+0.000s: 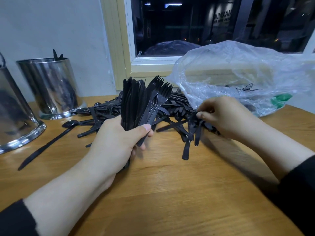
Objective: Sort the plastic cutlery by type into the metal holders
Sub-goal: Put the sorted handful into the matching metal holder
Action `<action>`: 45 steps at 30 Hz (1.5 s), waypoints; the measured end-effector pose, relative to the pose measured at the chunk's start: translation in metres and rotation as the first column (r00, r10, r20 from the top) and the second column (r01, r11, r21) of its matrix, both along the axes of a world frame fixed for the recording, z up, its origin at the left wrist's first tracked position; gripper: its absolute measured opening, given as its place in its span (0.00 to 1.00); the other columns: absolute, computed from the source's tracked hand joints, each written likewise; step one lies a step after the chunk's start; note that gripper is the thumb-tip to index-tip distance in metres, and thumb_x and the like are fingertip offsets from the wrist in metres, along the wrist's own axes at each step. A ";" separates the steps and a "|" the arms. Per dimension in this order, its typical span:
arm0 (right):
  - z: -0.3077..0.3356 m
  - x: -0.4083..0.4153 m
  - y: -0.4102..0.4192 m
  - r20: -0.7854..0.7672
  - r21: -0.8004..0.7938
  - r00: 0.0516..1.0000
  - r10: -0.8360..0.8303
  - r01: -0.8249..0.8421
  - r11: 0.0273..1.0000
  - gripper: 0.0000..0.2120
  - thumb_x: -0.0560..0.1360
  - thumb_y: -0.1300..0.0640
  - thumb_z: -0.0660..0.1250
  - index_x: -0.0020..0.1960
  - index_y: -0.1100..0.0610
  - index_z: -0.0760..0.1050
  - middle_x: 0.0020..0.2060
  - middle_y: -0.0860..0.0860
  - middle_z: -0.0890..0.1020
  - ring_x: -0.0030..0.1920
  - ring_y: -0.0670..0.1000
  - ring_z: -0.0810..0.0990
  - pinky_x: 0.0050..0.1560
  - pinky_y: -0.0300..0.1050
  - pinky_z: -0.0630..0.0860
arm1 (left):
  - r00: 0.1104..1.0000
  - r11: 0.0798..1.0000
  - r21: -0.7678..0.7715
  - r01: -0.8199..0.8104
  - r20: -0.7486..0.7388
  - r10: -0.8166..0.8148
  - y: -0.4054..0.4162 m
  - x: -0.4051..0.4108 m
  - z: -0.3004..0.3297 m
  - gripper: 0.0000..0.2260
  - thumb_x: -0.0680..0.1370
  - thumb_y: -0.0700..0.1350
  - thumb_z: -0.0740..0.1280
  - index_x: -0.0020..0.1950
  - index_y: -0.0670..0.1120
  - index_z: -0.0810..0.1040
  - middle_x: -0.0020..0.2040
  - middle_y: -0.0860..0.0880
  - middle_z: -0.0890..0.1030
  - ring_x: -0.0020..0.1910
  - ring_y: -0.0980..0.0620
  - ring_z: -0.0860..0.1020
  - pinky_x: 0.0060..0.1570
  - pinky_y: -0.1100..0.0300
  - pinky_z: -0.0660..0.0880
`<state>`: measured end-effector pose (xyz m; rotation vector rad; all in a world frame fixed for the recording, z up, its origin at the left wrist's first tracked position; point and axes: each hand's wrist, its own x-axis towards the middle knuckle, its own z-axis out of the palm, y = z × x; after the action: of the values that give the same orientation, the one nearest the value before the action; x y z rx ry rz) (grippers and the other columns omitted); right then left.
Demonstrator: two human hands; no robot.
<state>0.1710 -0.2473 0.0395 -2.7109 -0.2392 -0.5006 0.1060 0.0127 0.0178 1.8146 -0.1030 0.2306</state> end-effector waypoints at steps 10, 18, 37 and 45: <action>0.014 -0.022 0.013 0.247 0.362 0.918 0.311 -0.385 0.849 0.03 0.79 0.50 0.68 0.46 0.44 0.79 0.35 0.38 0.81 0.35 0.42 0.76 0.37 0.37 0.70 | 0.997 0.997 0.045 -0.058 0.048 0.056 0.006 0.003 0.003 0.04 0.79 0.45 0.71 0.45 0.46 0.84 0.39 0.51 0.86 0.35 0.55 0.80 0.36 0.54 0.75; 0.009 -0.027 0.027 0.235 0.439 0.926 0.295 -0.372 0.818 0.06 0.76 0.50 0.72 0.46 0.51 0.78 0.32 0.44 0.81 0.32 0.45 0.78 0.34 0.40 0.73 | 0.984 0.982 0.089 0.168 -0.070 -0.162 0.000 -0.003 0.002 0.06 0.79 0.49 0.70 0.48 0.47 0.81 0.37 0.44 0.86 0.31 0.44 0.74 0.38 0.51 0.72; -0.002 -0.021 0.042 0.142 0.891 0.891 0.432 -0.305 0.336 0.14 0.74 0.51 0.73 0.53 0.57 0.76 0.35 0.60 0.75 0.28 0.55 0.73 0.32 0.48 0.71 | 0.923 0.930 -0.144 0.338 -0.143 -0.357 -0.004 -0.006 0.003 0.06 0.79 0.41 0.70 0.48 0.37 0.81 0.36 0.47 0.83 0.30 0.51 0.75 0.30 0.60 0.68; -0.001 -0.028 0.051 0.127 0.857 0.805 0.580 -0.383 0.344 0.11 0.83 0.57 0.62 0.48 0.65 0.73 0.26 0.49 0.76 0.24 0.52 0.68 0.31 0.48 0.64 | 0.878 0.887 -0.182 0.425 -0.156 -0.452 0.000 -0.008 0.003 0.05 0.79 0.40 0.69 0.50 0.38 0.81 0.37 0.48 0.83 0.29 0.52 0.74 0.28 0.62 0.67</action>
<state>0.1429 -0.1960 0.0382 -1.5345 -0.5560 -0.0773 0.0981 0.0124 0.0212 1.6115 -0.3492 -0.2588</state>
